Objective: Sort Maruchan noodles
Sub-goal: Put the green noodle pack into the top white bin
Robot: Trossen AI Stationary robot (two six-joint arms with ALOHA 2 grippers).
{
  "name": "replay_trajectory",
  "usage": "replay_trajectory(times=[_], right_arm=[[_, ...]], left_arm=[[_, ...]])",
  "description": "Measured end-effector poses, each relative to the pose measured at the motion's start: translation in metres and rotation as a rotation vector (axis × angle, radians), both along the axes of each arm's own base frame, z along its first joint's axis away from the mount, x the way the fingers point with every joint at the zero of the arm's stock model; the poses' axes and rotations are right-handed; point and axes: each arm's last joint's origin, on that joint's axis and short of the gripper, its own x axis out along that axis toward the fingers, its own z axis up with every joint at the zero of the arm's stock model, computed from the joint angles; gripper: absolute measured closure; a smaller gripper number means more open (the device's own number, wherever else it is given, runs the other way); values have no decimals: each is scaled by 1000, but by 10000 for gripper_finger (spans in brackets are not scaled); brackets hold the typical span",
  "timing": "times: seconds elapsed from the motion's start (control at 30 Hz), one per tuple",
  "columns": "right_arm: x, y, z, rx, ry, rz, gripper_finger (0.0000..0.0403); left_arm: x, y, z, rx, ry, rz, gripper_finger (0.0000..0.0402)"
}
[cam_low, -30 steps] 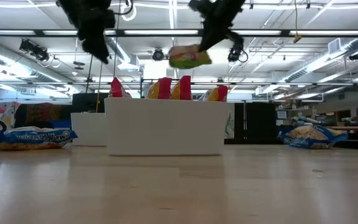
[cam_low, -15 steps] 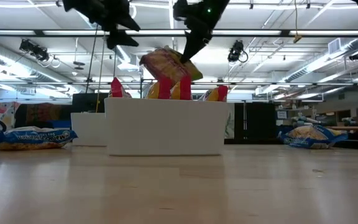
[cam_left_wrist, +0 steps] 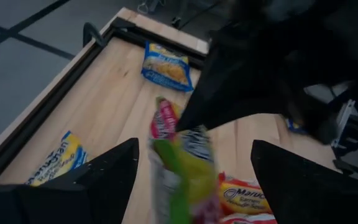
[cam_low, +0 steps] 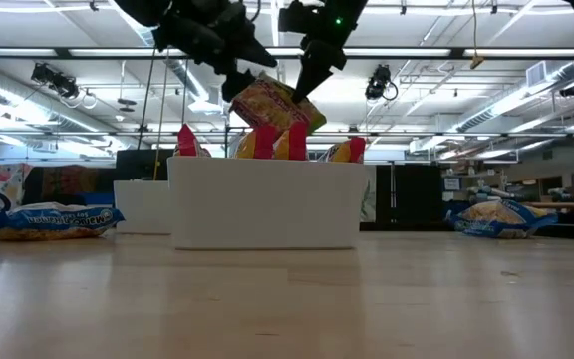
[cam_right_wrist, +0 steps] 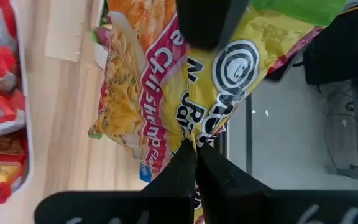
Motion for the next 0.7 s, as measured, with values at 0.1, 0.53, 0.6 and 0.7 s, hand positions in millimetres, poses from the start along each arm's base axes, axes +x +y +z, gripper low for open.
replay_trajectory(times=[0.1, 0.53, 0.6, 0.7], right_arm=[[0, 0, 0, 8, -4, -1, 395], [5, 1, 3, 78, -93, 6, 385], [5, 1, 4, 71, -95, -1, 373], [1, 2, 10, 46, -107, -16, 347]], left_arm=[[5, 2, -8, -2, 21, -4, 88], [12, -2, -15, 221, 40, -151, 202], [11, -1, -15, 234, 43, -150, 247], [7, 5, -17, 239, 53, -163, 299]])
